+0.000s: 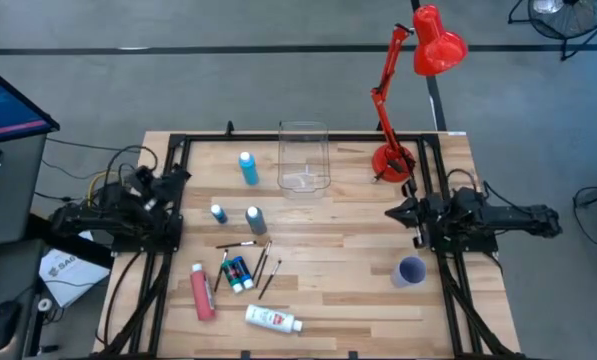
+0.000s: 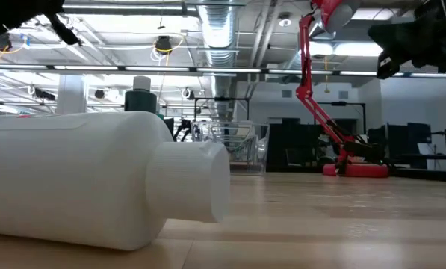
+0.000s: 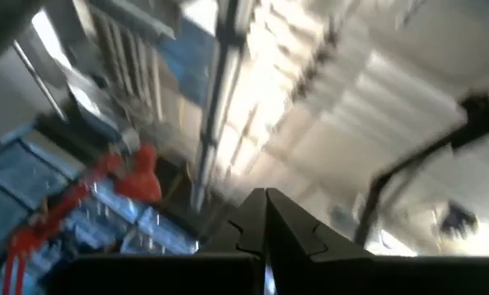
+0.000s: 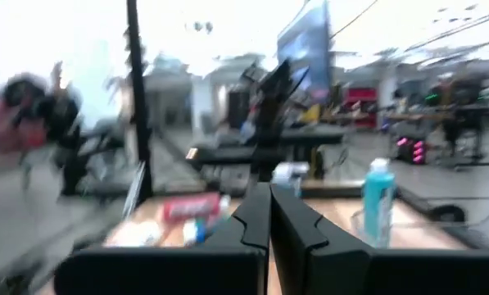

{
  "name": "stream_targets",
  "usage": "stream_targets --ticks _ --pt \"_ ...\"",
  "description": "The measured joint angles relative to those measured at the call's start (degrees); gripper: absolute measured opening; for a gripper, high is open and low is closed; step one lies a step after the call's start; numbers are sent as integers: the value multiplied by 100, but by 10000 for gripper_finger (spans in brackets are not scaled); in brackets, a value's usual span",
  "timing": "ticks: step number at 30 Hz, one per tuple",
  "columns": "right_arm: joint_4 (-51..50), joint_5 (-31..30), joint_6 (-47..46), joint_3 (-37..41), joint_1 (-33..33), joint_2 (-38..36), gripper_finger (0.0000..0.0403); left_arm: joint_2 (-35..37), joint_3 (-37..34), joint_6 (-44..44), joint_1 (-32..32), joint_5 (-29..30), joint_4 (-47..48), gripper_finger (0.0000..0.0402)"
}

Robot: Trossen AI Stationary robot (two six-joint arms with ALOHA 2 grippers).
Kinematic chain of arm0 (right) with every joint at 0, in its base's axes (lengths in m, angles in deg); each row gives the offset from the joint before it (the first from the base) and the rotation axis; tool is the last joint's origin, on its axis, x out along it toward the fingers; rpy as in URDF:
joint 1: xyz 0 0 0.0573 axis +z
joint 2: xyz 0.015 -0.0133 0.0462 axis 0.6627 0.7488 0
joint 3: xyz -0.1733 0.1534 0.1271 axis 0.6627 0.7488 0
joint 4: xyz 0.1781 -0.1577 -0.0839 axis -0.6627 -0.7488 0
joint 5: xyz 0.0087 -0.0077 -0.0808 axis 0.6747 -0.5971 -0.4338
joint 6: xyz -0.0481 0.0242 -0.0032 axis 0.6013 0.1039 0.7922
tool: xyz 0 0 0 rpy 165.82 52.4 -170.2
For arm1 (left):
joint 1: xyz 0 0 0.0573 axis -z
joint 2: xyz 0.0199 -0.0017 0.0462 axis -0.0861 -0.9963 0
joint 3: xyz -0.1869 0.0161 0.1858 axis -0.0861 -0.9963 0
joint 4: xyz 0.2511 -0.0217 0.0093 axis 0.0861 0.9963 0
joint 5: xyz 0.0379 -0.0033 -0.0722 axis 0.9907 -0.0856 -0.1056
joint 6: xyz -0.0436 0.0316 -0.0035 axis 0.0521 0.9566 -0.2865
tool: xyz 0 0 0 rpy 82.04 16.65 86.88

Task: Pick & Place Paint Supplies
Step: Put the light blue paint bottle into the transparent bin

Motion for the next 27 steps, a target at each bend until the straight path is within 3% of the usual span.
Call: stream_targets --ticks 4,12,19,27 --pt "824 -737 -1100 -3 -114 -2 0 0 0 10 0 709 -785 0" --pt "2257 -2077 -2588 -168 -356 2 0 -104 0 15 0 1508 -883 0" --pt "2922 -2210 -2652 -190 -525 -2 0 -360 13 -463 0 1627 -928 0" --pt "3043 -2336 -2655 -198 -771 0 0 -1105 670 -339 0 1492 -939 0"
